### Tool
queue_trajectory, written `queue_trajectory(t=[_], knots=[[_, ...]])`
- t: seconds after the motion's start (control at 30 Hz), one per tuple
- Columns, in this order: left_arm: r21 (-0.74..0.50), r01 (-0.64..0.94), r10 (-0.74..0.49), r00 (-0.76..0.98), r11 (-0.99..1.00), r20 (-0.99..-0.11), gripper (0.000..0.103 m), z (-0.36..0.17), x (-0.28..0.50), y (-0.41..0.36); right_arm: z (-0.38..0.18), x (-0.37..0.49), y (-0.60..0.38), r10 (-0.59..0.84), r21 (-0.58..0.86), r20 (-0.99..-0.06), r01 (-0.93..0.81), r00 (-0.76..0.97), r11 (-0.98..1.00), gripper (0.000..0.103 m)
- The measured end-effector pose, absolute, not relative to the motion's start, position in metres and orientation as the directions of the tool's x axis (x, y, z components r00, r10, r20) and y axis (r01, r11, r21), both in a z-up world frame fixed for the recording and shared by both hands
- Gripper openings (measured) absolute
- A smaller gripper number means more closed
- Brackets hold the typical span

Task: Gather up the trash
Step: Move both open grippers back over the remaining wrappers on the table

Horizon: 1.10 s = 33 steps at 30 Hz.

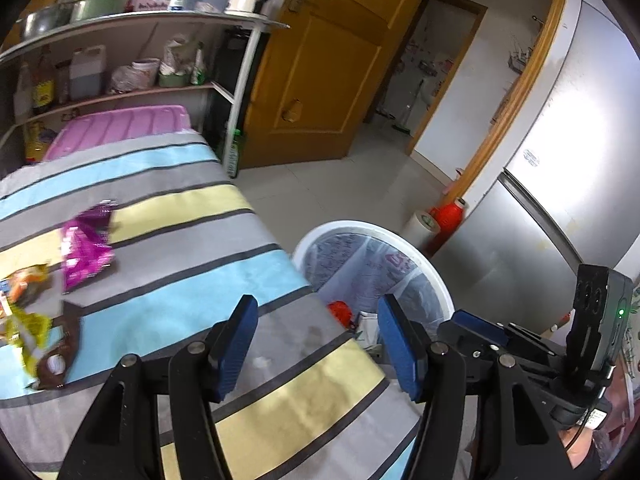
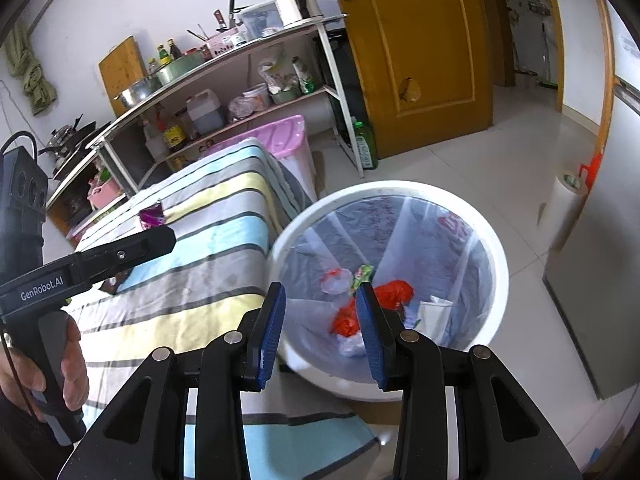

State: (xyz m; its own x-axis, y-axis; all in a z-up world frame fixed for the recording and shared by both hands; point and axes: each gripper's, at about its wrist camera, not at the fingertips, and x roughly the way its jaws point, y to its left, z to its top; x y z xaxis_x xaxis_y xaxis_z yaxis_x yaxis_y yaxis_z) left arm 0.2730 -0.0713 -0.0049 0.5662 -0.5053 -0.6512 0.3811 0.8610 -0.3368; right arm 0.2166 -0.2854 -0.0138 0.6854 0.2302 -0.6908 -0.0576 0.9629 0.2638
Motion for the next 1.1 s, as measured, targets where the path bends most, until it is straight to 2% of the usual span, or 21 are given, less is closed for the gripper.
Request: queue_trajectory(t=[1.1], knots=[[-0.255, 0.112, -0.256, 0.716, 0.96, -0.649, 0.064, -0.013, 0.231, 0.094, -0.005, 0.222, -0.132, 0.392, 0.26, -0.697, -0.298, 0.6, 0.918, 0.038]])
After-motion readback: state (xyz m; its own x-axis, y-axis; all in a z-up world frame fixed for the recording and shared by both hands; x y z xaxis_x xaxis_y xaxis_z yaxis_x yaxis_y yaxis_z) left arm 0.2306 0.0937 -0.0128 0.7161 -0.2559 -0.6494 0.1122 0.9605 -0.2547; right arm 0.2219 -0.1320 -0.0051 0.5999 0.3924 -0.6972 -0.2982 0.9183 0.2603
